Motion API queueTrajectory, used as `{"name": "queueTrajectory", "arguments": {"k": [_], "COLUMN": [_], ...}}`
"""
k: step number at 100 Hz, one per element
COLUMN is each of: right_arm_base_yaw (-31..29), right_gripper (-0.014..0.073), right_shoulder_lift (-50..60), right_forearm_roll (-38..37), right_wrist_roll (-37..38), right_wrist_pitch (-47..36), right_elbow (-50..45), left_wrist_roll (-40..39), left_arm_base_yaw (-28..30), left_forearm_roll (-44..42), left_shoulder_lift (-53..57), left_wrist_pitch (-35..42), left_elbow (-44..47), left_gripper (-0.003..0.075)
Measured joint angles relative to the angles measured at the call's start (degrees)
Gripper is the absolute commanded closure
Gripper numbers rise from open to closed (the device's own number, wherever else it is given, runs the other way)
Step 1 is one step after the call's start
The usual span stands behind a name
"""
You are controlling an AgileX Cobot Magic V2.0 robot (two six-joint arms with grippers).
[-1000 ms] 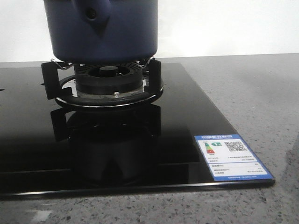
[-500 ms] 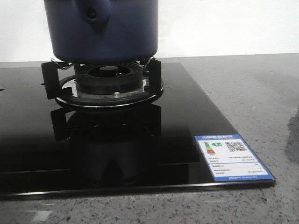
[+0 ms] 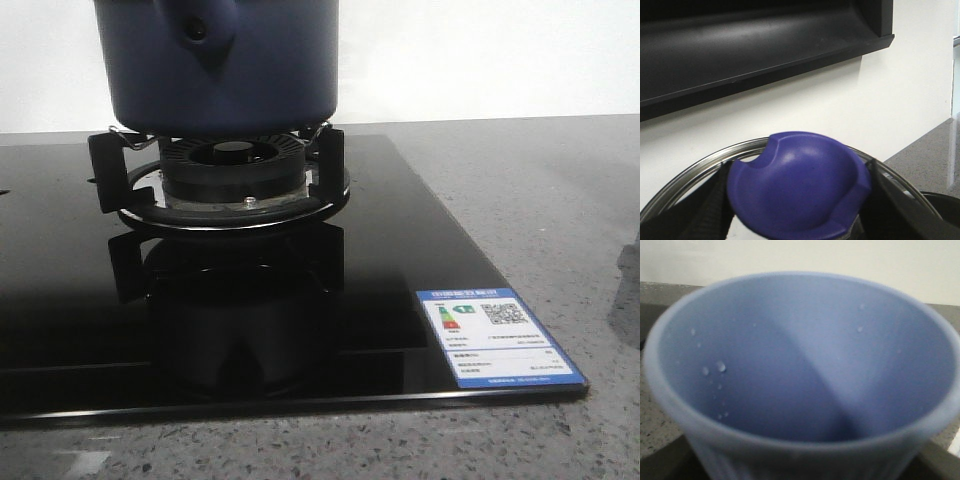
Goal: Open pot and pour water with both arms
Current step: 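Rotate the cup upright with the right gripper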
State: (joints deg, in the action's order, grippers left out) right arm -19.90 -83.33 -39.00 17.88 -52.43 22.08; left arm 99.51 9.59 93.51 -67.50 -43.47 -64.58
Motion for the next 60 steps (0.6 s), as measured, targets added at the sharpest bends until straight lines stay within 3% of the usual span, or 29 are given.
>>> {"name": "queueTrajectory", "arguments": {"k": [7,14,60], "right_arm_base_yaw": [0.0,0.0,0.0], "right_gripper": [0.0006,-0.0043,-0.0037], "right_shoulder_lift": [0.0,0.0,7.62], "right_forearm_roll": [0.0,0.0,0.58], "right_wrist_roll": [0.0,0.0,0.0], "right_wrist_pitch": [0.0,-0.24,-0.8], "right_elbow": [0.0,0.0,-8.71], "left_wrist_roll": [0.0,0.0,0.0], "left_arm_base_yaw": [0.0,0.0,0.0], "left_forearm_roll": [0.0,0.0,0.0], "left_shoulder_lift": [0.0,0.0,0.0], "left_wrist_pitch": [0.0,0.0,0.0], "left_elbow": [0.0,0.0,0.0], "left_gripper": [0.0405,0.0405,0.0405]}}
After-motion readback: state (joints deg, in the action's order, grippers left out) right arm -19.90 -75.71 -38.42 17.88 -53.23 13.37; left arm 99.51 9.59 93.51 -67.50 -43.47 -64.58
